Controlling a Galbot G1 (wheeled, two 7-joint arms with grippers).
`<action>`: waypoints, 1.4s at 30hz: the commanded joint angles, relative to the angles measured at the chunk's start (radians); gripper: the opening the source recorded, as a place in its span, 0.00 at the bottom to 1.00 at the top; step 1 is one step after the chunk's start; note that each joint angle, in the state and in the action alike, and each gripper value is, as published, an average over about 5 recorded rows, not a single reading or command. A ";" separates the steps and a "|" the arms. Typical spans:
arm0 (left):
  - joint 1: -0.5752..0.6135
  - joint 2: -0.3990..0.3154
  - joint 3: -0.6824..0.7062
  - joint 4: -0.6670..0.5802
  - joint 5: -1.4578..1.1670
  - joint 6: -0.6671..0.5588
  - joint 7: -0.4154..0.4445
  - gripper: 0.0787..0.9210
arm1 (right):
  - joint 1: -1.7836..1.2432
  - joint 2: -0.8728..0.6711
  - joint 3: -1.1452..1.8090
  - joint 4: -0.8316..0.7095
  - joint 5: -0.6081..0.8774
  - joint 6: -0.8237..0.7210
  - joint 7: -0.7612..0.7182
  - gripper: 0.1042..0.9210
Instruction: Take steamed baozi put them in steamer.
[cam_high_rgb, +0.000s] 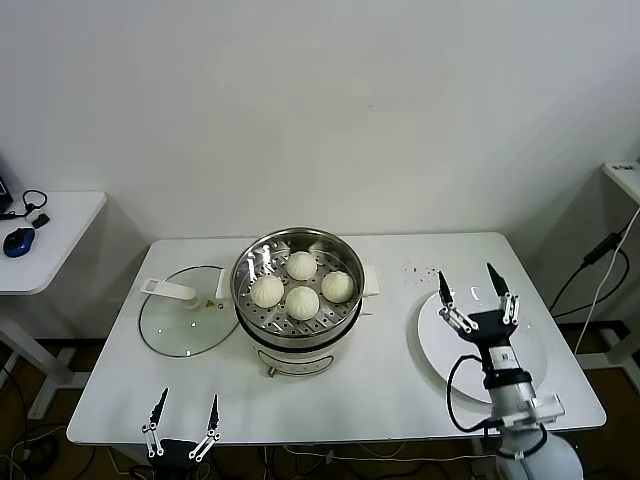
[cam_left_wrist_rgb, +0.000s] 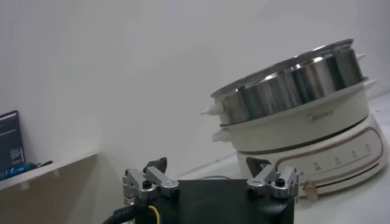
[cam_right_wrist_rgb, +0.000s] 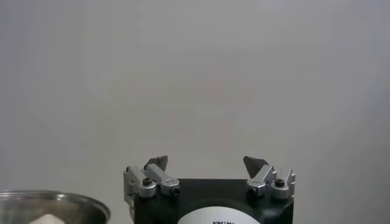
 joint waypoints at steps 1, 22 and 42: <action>0.001 0.001 0.003 0.004 0.000 -0.006 -0.001 0.88 | -0.204 0.213 0.034 0.007 -0.060 0.191 -0.033 0.88; 0.002 0.003 0.007 0.002 0.001 -0.010 -0.001 0.88 | -0.227 0.226 -0.018 -0.001 -0.084 0.226 -0.010 0.88; 0.002 0.007 0.006 0.001 -0.004 -0.014 -0.001 0.88 | -0.228 0.230 -0.027 0.000 -0.097 0.229 -0.004 0.88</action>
